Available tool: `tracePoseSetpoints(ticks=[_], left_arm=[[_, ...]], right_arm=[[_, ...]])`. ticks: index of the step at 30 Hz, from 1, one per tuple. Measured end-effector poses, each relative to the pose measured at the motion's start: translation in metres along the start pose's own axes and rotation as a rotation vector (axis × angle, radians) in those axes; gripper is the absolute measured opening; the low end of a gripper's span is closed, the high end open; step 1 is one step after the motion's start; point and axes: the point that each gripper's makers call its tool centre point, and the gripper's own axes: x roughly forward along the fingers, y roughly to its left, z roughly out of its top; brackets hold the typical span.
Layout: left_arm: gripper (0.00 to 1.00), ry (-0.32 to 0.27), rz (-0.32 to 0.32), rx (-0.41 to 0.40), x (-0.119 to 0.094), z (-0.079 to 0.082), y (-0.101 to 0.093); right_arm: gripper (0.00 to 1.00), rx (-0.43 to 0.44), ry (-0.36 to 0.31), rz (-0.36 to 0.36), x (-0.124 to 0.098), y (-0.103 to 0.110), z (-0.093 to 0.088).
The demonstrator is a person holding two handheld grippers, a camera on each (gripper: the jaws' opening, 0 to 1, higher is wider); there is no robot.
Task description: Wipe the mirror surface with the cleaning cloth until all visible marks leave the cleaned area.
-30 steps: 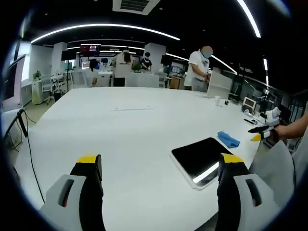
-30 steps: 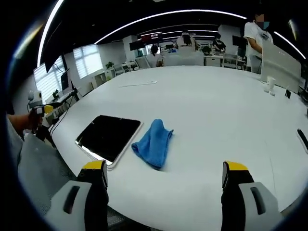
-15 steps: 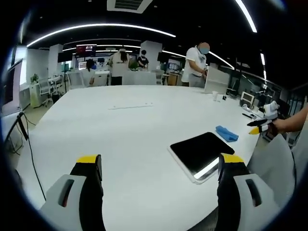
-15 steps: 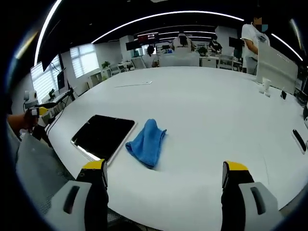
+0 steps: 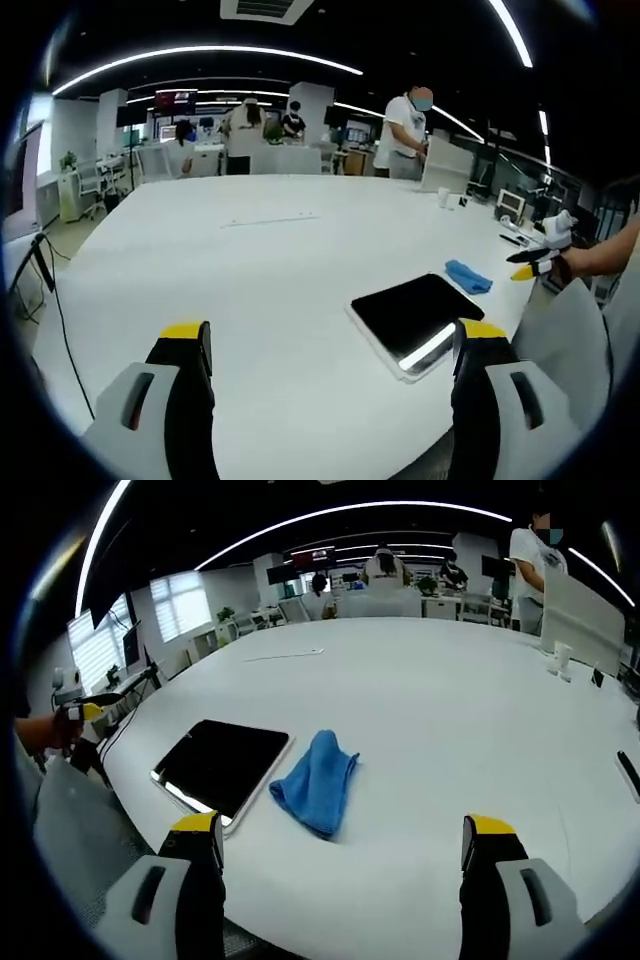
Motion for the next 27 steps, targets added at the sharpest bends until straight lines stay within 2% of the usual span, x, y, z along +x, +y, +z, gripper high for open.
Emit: tracePoseSetpoints(ticks=[8,10,12,14,20,27], left_arm=[[0.99,-0.005,0.012,-0.006,0.002,0.001,0.003],[0.99,-0.009,0.016,-0.007,0.001,0.002,0.005],[0.99,-0.029,0.038,0.026,0.0,0.007,0.01],[0.99,-0.031,0.033,-0.009,-0.001,0.008,0.013],[0.99,-0.026,0.04,-0.005,-0.002,0.009,0.019],[0.99,-0.036,0.034,0.003,-0.003,0.011,0.016]], right_arm=[[0.98,0.007,0.023,0.004,0.0,-0.004,-0.001],[0.98,-0.012,0.007,0.004,-0.001,-0.005,0.003],[0.98,-0.013,-0.001,-0.006,-0.002,-0.006,0.006],[0.98,-0.008,-0.012,-0.011,-0.004,-0.005,0.011],[0.98,-0.01,-0.03,-0.017,-0.007,-0.005,0.02],[0.98,-0.006,-0.05,-0.036,-0.013,-0.008,0.029]])
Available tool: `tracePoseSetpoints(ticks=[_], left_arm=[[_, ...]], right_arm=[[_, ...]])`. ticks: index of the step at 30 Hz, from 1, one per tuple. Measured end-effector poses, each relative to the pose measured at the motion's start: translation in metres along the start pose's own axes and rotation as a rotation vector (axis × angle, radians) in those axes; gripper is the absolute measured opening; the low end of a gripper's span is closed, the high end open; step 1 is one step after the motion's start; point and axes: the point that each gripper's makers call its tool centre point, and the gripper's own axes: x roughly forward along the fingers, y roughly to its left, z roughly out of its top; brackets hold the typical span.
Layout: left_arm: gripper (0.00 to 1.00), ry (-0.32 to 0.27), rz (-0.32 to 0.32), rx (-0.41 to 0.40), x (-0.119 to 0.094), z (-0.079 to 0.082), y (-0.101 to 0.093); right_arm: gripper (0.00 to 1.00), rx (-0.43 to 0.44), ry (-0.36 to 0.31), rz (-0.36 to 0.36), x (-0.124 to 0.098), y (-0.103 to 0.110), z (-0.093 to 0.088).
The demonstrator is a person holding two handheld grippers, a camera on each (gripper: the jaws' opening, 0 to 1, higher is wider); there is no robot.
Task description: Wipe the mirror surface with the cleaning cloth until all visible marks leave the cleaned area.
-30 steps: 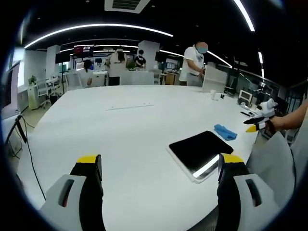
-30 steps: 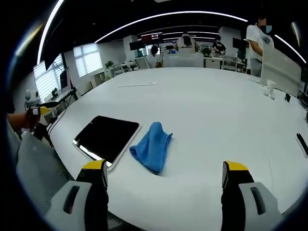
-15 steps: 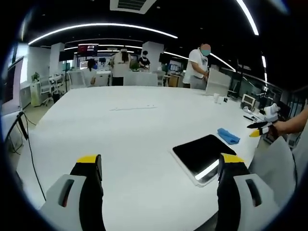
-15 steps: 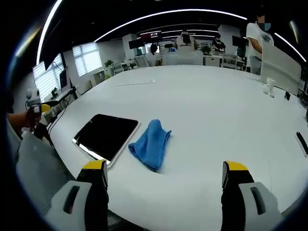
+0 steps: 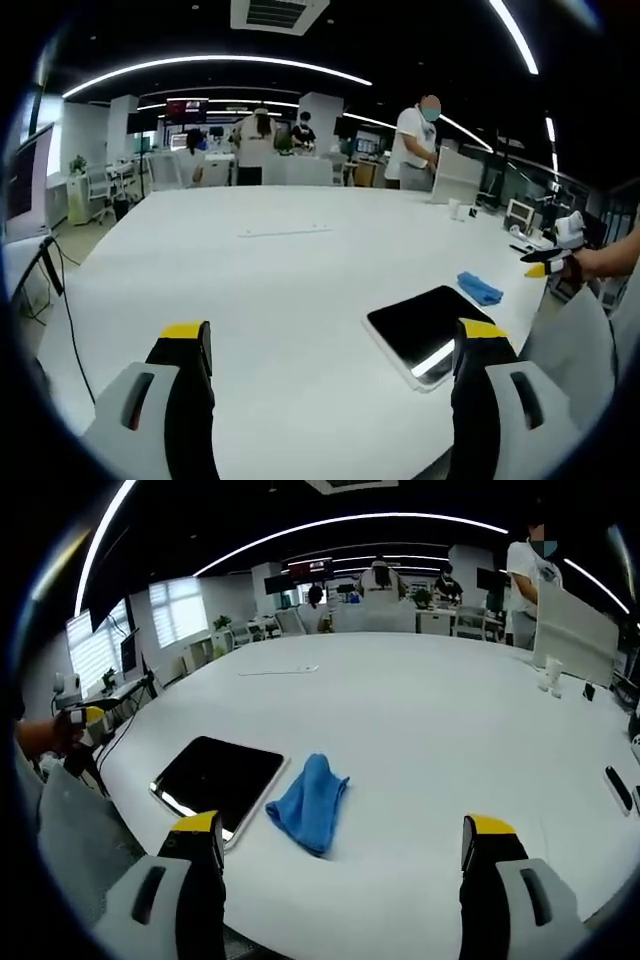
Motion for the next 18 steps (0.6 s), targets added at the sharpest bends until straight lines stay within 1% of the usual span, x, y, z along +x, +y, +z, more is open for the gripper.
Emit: tracePoseSetpoints(ticks=[2,5,7,9,11,12,13,14,16,17,18], left_arm=[[0.99,-0.004,0.004,0.006,0.0,-0.001,0.001],[0.99,-0.009,0.013,-0.017,-0.001,-0.001,0.004],[0.99,-0.01,0.011,-0.02,-0.003,-0.002,0.004],[0.99,-0.005,0.0,-0.007,-0.004,-0.002,0.001],[0.99,0.002,-0.005,-0.015,-0.003,-0.004,-0.001],[0.99,0.005,-0.022,-0.02,-0.001,-0.006,-0.005],[0.99,0.013,-0.028,-0.007,0.001,-0.01,-0.008],[0.99,0.018,-0.022,-0.001,0.002,-0.012,-0.008],[0.99,0.015,-0.016,-0.037,0.002,-0.012,-0.009],[0.99,0.01,-0.017,-0.051,0.003,-0.011,-0.01],[0.99,0.012,-0.017,-0.047,0.003,-0.012,-0.011]], right_arm=[[0.98,-0.006,0.003,-0.005,0.002,-0.002,-0.001],[0.98,-0.007,0.013,-0.01,0.003,-0.002,-0.002],[0.98,-0.001,0.009,-0.016,0.004,-0.002,0.0],[0.98,0.005,0.002,-0.01,0.004,0.002,0.003],[0.98,0.0,0.012,-0.001,0.006,0.006,0.002],[0.98,-0.005,0.018,0.002,0.007,0.007,0.002],[0.98,-0.012,0.019,0.003,0.008,0.008,0.002],[0.98,-0.015,0.023,0.005,0.008,0.008,0.002],[0.98,0.016,0.067,0.011,0.009,0.01,-0.003],[0.98,0.017,0.058,0.006,0.01,0.008,0.0],[0.98,0.013,0.048,0.003,0.01,0.007,0.002]])
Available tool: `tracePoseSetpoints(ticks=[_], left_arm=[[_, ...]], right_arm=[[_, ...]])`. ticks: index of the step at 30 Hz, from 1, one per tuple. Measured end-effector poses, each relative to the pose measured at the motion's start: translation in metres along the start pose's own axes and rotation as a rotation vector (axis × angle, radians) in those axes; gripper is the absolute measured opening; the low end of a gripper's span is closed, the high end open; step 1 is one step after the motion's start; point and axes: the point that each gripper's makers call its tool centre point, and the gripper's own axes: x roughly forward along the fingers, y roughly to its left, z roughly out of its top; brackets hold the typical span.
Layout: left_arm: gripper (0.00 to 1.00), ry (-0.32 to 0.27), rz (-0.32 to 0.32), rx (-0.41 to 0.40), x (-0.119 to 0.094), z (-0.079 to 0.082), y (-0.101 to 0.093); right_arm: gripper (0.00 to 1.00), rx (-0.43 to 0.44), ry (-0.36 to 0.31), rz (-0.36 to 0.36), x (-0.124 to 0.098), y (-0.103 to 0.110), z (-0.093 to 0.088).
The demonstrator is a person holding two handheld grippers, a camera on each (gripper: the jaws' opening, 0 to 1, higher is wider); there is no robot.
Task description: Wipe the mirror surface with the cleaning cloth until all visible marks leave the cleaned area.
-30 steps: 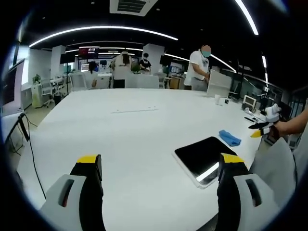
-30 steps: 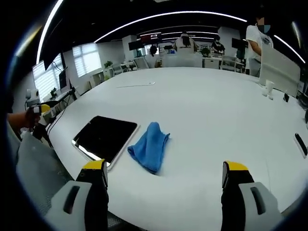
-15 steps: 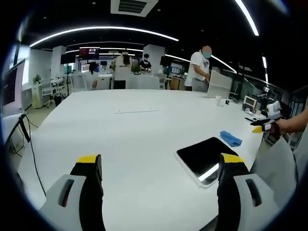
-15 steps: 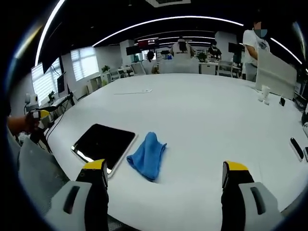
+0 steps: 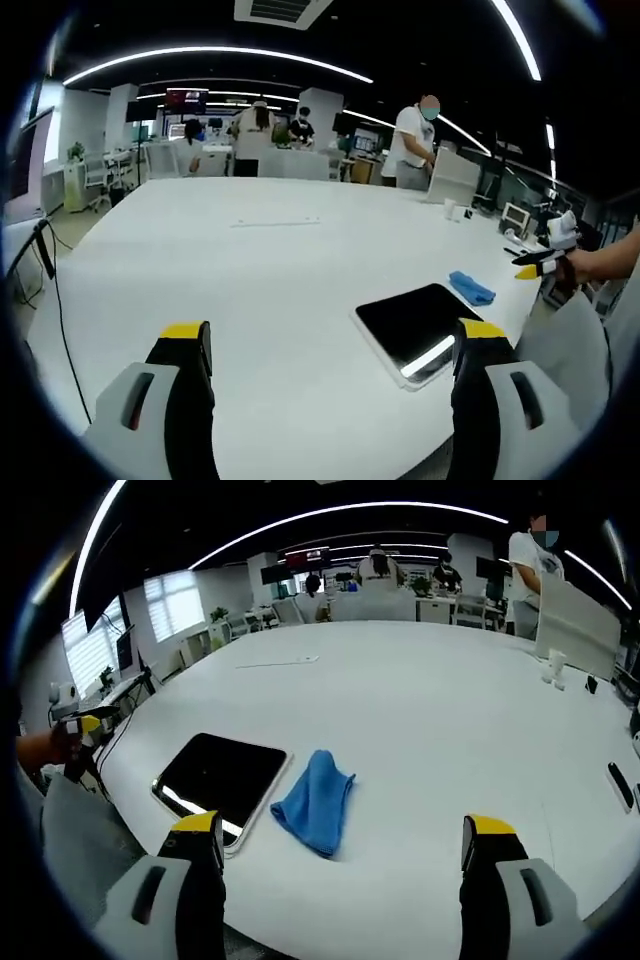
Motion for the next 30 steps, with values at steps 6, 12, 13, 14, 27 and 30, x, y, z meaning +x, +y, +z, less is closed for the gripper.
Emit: tracePoseSetpoints(ticks=[6,12,13,14,27,30], left_arm=[[0.99,0.014,0.0,0.033,-0.001,-0.002,0.0],[0.99,0.029,0.013,0.046,0.003,-0.007,-0.004],[0.99,0.026,0.008,0.054,0.003,-0.006,-0.005],[0.99,0.021,0.009,0.059,0.003,-0.005,-0.005],[0.99,0.028,-0.009,0.08,0.001,-0.002,-0.006],[0.99,0.031,0.003,0.076,-0.001,-0.003,-0.005]], right_arm=[[0.98,0.005,-0.006,0.002,0.004,0.0,0.002],[0.98,0.016,0.027,0.009,0.007,0.004,-0.011],[0.98,0.014,0.021,0.003,0.005,0.003,-0.011],[0.98,0.006,0.017,0.001,0.004,0.003,-0.01],[0.98,0.051,0.019,-0.019,0.001,-0.002,-0.013],[0.98,0.064,0.02,-0.017,0.0,-0.004,-0.012]])
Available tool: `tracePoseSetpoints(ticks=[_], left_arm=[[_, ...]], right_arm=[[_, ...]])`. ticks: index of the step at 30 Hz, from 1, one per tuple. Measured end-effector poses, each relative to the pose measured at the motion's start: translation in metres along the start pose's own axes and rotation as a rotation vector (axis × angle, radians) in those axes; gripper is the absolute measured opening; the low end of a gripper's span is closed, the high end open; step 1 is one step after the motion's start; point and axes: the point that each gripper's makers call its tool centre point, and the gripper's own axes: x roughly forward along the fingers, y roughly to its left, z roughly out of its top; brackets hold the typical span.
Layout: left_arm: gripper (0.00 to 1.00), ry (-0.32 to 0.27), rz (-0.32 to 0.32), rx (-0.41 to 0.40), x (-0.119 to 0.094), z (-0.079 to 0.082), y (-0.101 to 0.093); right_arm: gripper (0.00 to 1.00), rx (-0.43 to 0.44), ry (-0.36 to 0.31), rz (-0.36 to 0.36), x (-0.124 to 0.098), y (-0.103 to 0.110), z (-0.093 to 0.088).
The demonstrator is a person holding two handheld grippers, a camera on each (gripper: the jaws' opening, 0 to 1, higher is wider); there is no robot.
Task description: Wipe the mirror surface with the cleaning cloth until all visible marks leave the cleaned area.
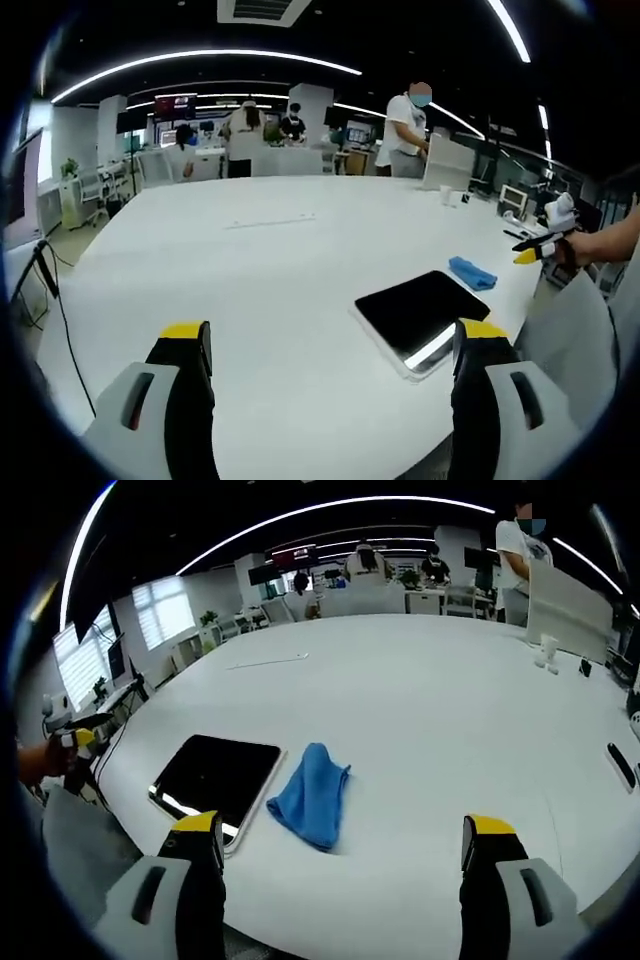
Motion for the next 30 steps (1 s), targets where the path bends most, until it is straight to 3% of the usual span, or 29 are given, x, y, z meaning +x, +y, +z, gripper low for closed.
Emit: tracePoseSetpoints(ticks=[1,4,6,8,12,16,21,27,30], left_arm=[[0.99,-0.003,0.002,-0.007,-0.001,0.001,0.0],[0.99,0.0,0.001,-0.003,-0.002,0.0,-0.003],[0.99,0.007,-0.005,0.016,-0.001,-0.001,-0.005],[0.99,0.008,-0.006,0.008,0.002,-0.001,-0.005],[0.99,-0.01,-0.01,-0.008,0.002,0.006,-0.007],[0.99,-0.006,-0.023,0.005,0.001,0.003,-0.008],[0.99,-0.011,0.0,-0.031,-0.002,0.0,0.0],[0.99,-0.011,-0.002,-0.02,-0.005,0.002,0.001],[0.99,-0.017,0.004,-0.027,-0.004,0.003,0.003]], right_arm=[[0.98,0.001,-0.002,-0.004,0.0,-0.001,0.001],[0.86,0.005,-0.008,-0.015,-0.003,-0.002,0.005],[0.9,0.026,-0.032,-0.013,-0.004,0.0,0.012],[0.87,0.023,-0.025,-0.005,-0.004,0.002,0.014],[0.89,-0.016,-0.027,-0.007,-0.006,0.005,0.027],[0.91,-0.039,-0.033,-0.001,-0.008,0.008,0.036],[0.98,-0.075,-0.007,0.004,-0.004,0.01,0.031],[0.98,-0.055,0.011,0.017,0.0,0.018,0.03],[0.82,-0.064,0.017,0.012,-0.001,0.022,0.037]])
